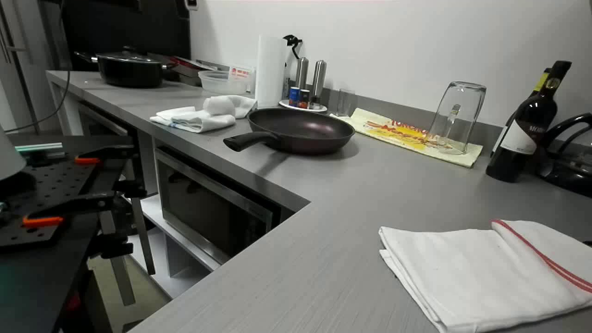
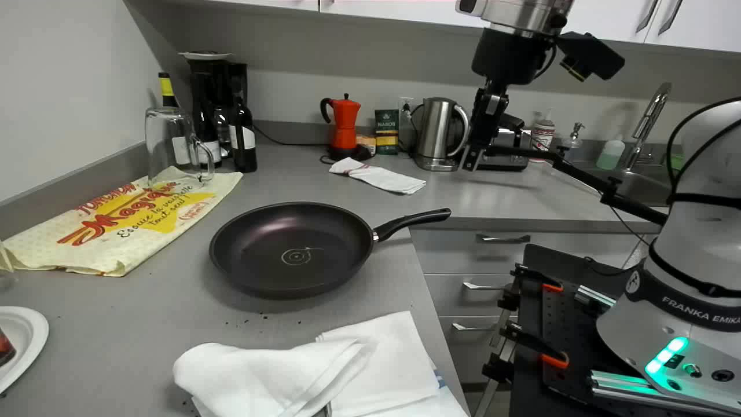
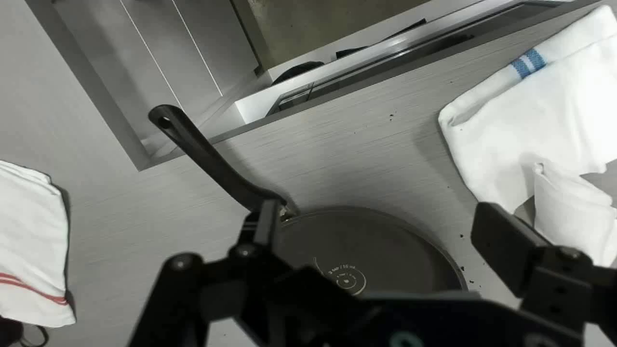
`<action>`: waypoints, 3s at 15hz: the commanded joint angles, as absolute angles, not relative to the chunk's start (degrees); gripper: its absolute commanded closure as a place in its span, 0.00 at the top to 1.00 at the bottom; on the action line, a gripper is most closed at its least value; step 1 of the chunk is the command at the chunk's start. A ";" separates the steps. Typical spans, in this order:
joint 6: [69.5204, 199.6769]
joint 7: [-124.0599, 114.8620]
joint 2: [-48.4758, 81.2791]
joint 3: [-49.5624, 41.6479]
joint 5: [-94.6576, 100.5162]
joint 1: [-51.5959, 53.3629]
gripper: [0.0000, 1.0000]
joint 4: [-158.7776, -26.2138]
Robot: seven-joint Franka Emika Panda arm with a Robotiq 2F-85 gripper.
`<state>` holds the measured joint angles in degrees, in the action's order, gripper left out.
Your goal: Pick the cloth and wipe the pan
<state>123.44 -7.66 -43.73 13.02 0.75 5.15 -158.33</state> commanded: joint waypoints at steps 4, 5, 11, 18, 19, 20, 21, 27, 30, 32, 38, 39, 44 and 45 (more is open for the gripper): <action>123.26 -8.18 -43.60 12.27 1.41 5.94 1.00 -158.22; 123.26 -8.18 -43.61 12.27 1.41 5.94 1.00 -158.22; 124.79 -7.61 -40.25 12.07 1.85 5.44 1.00 -157.56; 139.04 1.14 -19.95 9.30 0.18 8.42 1.00 -149.56; 139.83 1.64 -16.86 9.41 0.52 8.43 1.00 -147.74; 140.65 3.25 -13.49 8.82 -0.75 9.34 1.00 -145.66; 140.90 4.38 -10.54 8.70 -1.40 9.78 1.00 -143.61; 137.80 11.21 4.29 10.38 -8.31 11.87 1.00 -130.04; 136.45 10.73 9.47 11.90 -8.47 11.80 1.00 -124.83; 135.95 11.19 12.34 13.03 -8.51 11.92 1.00 -122.23; 136.30 10.94 20.87 16.45 -7.48 13.51 1.00 -116.72; 136.36 10.68 22.17 16.82 -7.44 13.86 1.00 -115.93; 136.09 8.87 28.09 16.97 -6.92 15.44 1.00 -112.62; 136.11 8.65 28.92 16.90 -6.91 15.57 1.00 -112.21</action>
